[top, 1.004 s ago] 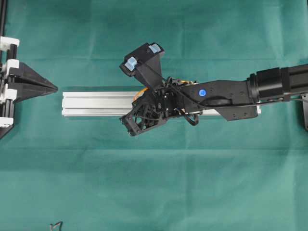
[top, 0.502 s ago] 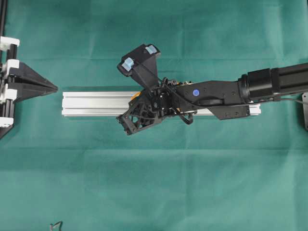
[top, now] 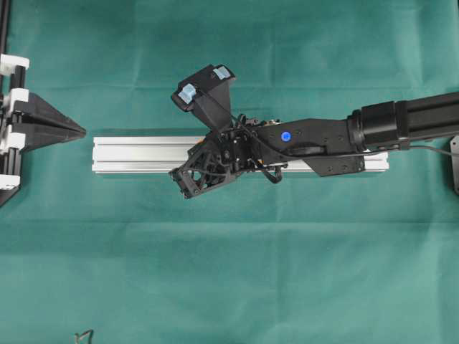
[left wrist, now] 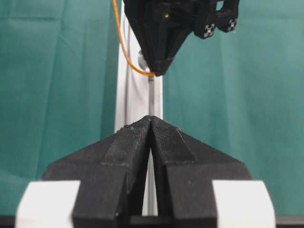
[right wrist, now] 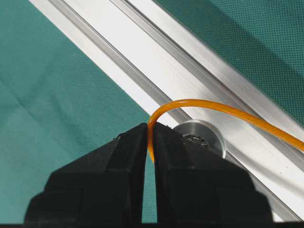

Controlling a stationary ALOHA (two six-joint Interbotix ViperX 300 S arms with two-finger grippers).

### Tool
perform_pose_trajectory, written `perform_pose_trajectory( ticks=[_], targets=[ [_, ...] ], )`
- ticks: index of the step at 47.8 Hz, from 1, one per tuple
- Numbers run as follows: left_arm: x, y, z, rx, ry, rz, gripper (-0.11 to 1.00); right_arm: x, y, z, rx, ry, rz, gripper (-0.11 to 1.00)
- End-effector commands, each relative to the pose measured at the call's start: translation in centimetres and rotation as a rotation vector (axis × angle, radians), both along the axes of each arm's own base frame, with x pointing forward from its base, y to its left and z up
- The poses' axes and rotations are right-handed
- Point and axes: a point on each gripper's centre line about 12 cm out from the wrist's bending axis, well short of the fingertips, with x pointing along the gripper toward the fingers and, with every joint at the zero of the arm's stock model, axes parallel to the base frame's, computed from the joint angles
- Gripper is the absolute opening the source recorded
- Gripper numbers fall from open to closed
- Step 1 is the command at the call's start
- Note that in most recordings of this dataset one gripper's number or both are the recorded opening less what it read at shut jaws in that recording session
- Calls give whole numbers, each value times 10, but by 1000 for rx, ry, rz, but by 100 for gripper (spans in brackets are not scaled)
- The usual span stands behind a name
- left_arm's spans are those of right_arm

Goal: Hook the rubber onto the shaft.
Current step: 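Stretch the band over the left peg with the right gripper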

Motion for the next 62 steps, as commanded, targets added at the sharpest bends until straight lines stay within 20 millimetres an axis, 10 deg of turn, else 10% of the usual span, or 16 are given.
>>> perform_pose_trajectory(
  ticks=[1,62],
  targets=[
    [4,0,13,2,-34,0,0,3,2,11,12,-29,-4,7],
    [3,0,13,-3,-32,3,0,-38,11,22,35,69,-12,7]
  ],
)
